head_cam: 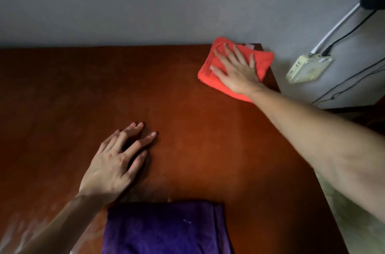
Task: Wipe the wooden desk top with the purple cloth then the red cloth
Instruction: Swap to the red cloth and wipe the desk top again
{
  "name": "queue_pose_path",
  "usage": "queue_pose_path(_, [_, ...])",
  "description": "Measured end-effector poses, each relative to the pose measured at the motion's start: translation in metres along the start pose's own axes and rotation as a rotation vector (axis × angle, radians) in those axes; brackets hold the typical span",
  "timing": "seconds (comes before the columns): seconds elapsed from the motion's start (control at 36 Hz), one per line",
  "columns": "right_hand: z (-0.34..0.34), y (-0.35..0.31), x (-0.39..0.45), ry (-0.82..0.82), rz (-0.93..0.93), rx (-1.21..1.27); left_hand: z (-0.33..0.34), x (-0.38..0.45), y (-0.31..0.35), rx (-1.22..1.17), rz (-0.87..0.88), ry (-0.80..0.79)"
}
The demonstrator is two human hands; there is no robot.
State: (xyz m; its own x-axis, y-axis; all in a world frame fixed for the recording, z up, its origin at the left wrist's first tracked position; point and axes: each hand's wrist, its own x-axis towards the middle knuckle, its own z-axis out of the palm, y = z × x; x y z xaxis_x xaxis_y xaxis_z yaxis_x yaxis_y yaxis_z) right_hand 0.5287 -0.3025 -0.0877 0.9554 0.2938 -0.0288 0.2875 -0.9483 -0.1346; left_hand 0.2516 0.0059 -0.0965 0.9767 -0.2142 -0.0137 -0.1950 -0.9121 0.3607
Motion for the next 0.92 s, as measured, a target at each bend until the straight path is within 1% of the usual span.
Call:
queue_pose_path(0.11, [0.010,-0.049,-0.062,0.015,-0.100,0.004,0.001,0.000,0.000,-0.016,0.020,0.052])
queue_pose_path(0.19, [0.019,-0.082,-0.112,0.020,-0.176,-0.005,0.000,0.000,0.001,-0.099,0.010,0.134])
queue_pose_path(0.28, [0.026,-0.108,-0.159,0.013,-0.222,-0.036,-0.003,-0.005,0.004,-0.108,-0.077,0.273])
queue_pose_path(0.33, [0.031,-0.122,-0.191,0.017,-0.267,-0.047,-0.006,-0.013,0.004,-0.095,-0.146,0.336])
queue_pose_path(0.39, [0.036,-0.133,-0.218,0.028,-0.339,-0.059,-0.010,-0.026,0.000,-0.104,-0.189,0.329])
queue_pose_path(0.44, [0.037,-0.137,-0.231,0.023,-0.393,-0.067,-0.014,-0.041,-0.008,-0.084,-0.202,0.277])
queue_pose_path(0.56, [0.031,-0.133,-0.227,-0.015,-0.437,-0.081,-0.028,-0.070,-0.037,0.031,-0.157,0.200])
queue_pose_path(0.67, [0.024,-0.124,-0.207,-0.066,-0.562,-0.116,-0.039,-0.082,-0.069,0.094,-0.156,0.129])
queue_pose_path(0.75, [0.016,-0.116,-0.178,-0.086,-0.628,-0.125,-0.041,-0.084,-0.082,0.106,-0.141,0.073])
queue_pose_path(0.92, [0.011,-0.101,-0.092,-0.125,-0.636,-0.147,-0.038,-0.084,-0.089,0.043,-0.119,0.034])
